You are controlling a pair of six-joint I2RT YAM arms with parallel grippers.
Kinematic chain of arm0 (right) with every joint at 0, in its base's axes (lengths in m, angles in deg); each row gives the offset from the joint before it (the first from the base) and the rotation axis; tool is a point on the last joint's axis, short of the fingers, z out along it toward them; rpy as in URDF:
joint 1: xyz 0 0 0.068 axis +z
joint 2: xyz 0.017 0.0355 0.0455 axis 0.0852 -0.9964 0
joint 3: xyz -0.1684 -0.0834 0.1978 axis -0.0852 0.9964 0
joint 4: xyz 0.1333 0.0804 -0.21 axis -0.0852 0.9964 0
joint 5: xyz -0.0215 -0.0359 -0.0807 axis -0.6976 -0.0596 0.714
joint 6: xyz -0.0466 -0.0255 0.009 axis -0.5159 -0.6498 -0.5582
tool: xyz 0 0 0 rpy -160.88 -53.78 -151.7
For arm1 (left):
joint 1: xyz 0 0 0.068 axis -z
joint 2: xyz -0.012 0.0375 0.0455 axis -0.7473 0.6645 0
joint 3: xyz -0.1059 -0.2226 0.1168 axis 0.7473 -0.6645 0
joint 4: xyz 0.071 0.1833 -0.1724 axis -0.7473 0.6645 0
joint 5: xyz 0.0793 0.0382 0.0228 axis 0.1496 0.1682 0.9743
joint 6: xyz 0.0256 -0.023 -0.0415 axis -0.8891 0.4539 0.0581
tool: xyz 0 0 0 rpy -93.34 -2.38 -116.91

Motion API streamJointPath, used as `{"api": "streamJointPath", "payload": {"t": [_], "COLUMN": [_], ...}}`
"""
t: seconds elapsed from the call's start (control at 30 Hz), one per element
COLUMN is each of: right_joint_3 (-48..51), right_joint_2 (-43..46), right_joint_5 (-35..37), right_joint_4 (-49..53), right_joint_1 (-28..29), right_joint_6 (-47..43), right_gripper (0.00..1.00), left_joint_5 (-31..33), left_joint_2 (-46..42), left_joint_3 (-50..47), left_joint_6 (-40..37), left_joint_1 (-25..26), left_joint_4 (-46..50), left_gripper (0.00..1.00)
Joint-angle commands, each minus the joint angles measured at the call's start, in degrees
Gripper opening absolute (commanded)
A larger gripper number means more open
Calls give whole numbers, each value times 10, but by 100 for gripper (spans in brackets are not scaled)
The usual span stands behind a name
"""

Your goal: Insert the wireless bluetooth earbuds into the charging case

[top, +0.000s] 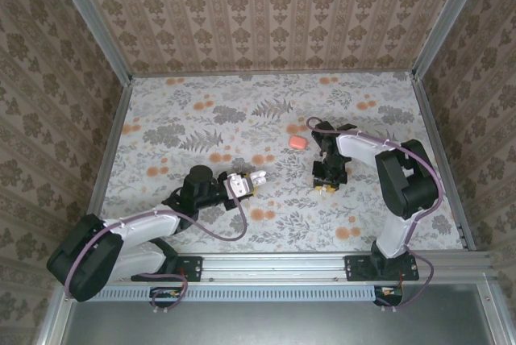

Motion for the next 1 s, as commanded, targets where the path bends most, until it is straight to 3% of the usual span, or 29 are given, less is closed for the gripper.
{"api": "streamJointPath", "payload": {"t": [0.0,0.23,0.57,0.77,0.97], "right_joint_3": [14,75,239,322,347], "right_joint_2": [35,136,319,418,454], "right_joint_5": [7,0,-14,-20,-27], "right_joint_4": [-12,-138,-490,-635,-694], "right_joint_1": [4,26,78,105,141], "right_joint_6": [5,12,23,9,-10], "right_gripper": [28,27,28,28,28], "left_joint_5": [-8,-45,-64,-62,-47], "left_joint_2": [13,57,97,96,96], "left_joint_3": [8,-20,-41,-33,-25], "left_joint_6": [18,56,125,153,177], "left_joint_1": [2,1,1,3,4], "left_joint_4": [-34,-154,-310,-321,-327], "left_gripper": [6,6,6,6,6]}}
